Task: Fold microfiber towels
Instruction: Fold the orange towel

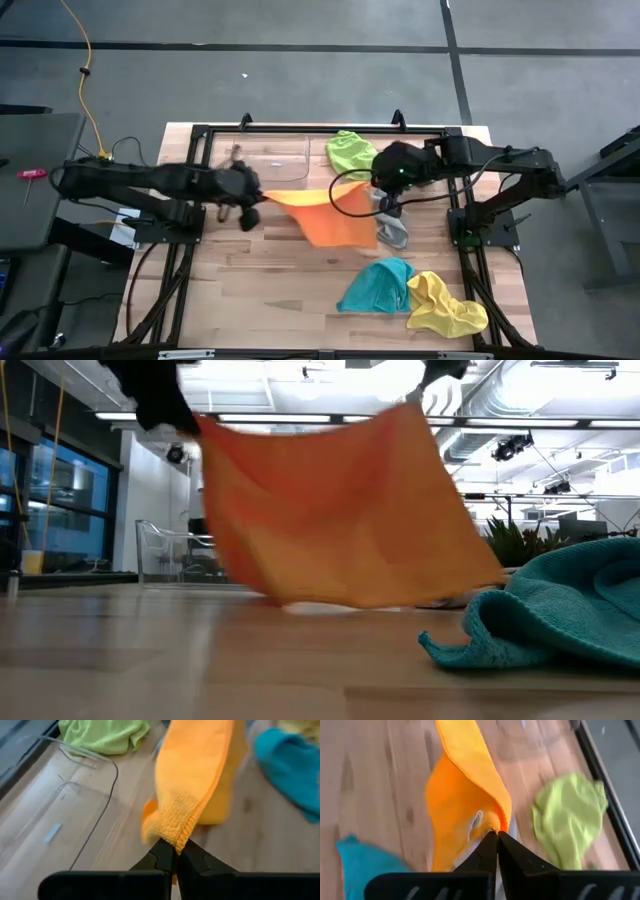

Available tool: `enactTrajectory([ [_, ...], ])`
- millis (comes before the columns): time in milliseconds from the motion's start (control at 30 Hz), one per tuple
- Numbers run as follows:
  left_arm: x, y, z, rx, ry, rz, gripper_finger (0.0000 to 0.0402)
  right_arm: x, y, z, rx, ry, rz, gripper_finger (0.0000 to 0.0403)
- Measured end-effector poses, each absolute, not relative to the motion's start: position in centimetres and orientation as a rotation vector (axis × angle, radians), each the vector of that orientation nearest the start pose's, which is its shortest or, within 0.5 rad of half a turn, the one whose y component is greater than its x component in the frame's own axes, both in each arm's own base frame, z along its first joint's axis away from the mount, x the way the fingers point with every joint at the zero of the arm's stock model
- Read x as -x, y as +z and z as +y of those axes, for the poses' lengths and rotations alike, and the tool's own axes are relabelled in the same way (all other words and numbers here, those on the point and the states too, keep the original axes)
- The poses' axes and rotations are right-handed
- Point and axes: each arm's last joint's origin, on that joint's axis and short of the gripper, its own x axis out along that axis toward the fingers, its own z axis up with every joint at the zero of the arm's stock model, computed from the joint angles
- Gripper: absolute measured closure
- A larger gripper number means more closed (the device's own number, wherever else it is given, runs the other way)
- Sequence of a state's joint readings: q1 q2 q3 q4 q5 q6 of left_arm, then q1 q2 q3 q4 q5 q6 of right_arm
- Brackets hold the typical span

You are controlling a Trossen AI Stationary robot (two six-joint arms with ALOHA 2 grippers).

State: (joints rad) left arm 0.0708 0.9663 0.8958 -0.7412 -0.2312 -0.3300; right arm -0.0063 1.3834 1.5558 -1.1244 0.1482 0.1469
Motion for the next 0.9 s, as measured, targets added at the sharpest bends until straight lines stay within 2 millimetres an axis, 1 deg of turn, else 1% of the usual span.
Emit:
enactTrajectory([
  [67,-16.8,31.3,1.8,0.256,0.399,0.782,0.0401,-26.3,38.9,-0.6,-0.061,-0.203,0.877,0.0403],
  [133,-15.5,32.6,1.7,0.252,0.403,0.844,0.0401,-26.9,39.1,-0.6,-0.063,-0.199,0.823,0.0403],
  [300,-12.7,34.8,1.5,0.202,0.414,1.011,0.0401,-28.6,39.4,-0.4,-0.074,-0.179,0.711,0.0403],
  [433,-10.9,35.7,1.5,0.126,0.459,1.113,0.0401,-30.3,39.3,-0.3,-0.08,-0.174,0.634,0.0403],
  [533,-9.6,36.2,1.6,0.083,0.493,1.155,0.0401,-31.4,39.0,-0.3,-0.079,-0.179,0.625,0.0403],
  [600,-9.0,36.4,1.5,0.08,0.49,1.137,0.0402,-32.0,39.0,-0.2,-0.065,-0.202,0.635,0.0403],
  [700,-7.8,36.6,1.4,0.085,0.476,1.093,0.0402,-32.7,39.6,0.0,-0.028,-0.25,0.639,0.0403],
  [767,-7.0,36.8,1.4,0.103,0.494,1.059,0.0402,-33.0,39.8,0.1,-0.017,-0.25,0.667,0.0403],
  [900,-6.4,36.3,1.3,0.173,0.494,1.042,0.0402,-33.4,39.2,0.2,0.018,-0.255,0.736,0.0403],
])
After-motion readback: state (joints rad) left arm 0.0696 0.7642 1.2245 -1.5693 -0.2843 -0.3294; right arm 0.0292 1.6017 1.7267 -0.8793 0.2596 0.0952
